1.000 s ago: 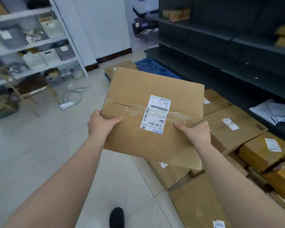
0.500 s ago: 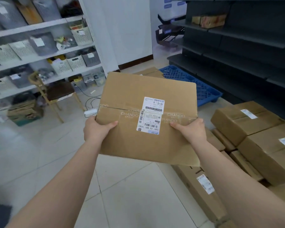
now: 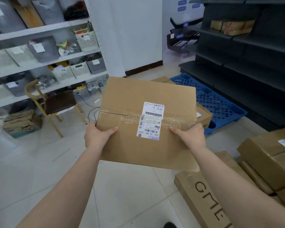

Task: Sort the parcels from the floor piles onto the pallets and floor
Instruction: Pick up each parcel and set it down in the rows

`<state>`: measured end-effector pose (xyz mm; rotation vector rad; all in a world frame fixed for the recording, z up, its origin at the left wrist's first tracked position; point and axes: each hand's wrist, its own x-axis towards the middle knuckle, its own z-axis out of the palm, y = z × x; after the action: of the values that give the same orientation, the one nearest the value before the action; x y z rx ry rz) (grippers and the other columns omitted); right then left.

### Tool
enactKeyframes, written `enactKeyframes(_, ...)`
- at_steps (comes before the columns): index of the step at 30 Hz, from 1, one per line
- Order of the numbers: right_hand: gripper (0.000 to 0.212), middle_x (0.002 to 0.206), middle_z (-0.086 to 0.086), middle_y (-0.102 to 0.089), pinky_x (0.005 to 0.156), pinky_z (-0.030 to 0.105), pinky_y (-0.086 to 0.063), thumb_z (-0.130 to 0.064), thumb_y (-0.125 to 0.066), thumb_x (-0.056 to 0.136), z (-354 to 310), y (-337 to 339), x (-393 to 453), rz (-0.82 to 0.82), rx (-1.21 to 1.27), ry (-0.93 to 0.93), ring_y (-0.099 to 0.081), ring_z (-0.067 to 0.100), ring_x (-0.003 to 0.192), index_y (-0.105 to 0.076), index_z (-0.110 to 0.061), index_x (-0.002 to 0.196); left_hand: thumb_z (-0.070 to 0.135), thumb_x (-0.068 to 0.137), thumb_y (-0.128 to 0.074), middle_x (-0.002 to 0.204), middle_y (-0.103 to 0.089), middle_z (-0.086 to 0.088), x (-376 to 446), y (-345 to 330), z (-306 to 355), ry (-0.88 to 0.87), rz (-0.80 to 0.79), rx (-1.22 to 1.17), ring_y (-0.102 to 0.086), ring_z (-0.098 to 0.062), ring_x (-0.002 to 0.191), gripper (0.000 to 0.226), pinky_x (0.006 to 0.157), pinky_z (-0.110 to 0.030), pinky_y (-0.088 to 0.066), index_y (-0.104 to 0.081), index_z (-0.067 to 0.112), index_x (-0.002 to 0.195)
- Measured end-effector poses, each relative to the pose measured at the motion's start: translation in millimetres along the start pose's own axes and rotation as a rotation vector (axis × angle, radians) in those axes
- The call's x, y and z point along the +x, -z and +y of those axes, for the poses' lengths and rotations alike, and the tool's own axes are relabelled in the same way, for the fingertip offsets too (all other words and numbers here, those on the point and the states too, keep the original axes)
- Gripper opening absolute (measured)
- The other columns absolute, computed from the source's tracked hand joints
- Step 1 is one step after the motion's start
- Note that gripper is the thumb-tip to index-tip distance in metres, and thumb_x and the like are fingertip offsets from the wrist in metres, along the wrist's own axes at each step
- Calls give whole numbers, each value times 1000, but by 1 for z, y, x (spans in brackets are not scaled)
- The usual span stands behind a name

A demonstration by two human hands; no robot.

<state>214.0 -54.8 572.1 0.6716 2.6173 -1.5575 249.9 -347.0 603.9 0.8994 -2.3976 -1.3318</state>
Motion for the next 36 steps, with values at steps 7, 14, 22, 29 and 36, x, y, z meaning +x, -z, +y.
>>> enactKeyframes(7,101,132,11,-46,95,47,-46,-57,-83,57,-65,-51,111,7,-36,-8,-47,31,123,-37,-3,129,35,64,-86,123,-58,-6,125,-49,38,12,-24,-40,-56,-28,112,76,93,-43,-47,-49,11,126)
enactKeyframes(14,99,130,12,-48,91,45,-48,-56,-82,60,-107,-103,213,123,-47,-105,-50,33,119,-35,-2,130,47,53,-86,113,-64,-3,276,-123,69,-59,-158,13,-60,-28,106,76,90,-46,-51,-56,14,115)
enactKeyframes(22,99,128,10,-50,91,46,-48,-58,-82,57,-136,-128,307,310,3,-276,-51,32,118,-36,-5,126,55,59,-81,120,-58,-8,402,-228,124,-209,-329,180,-55,-32,111,77,90,-49,-49,-53,11,117)
enactKeyframes(29,104,133,10,-47,93,42,-45,-57,-82,58,-117,-111,399,423,36,-406,-48,31,122,-34,-5,134,54,59,-81,117,-60,-6,452,-352,175,-266,-502,232,-57,-32,110,75,89,-48,-49,-56,13,116)
enactKeyframes(36,106,137,8,-45,91,40,-45,-55,-83,58,-111,-80,487,459,79,-481,-49,29,123,-32,-8,138,44,64,-82,122,-59,-11,482,-452,228,-291,-586,279,-56,-34,112,72,92,-45,-48,-55,6,119)
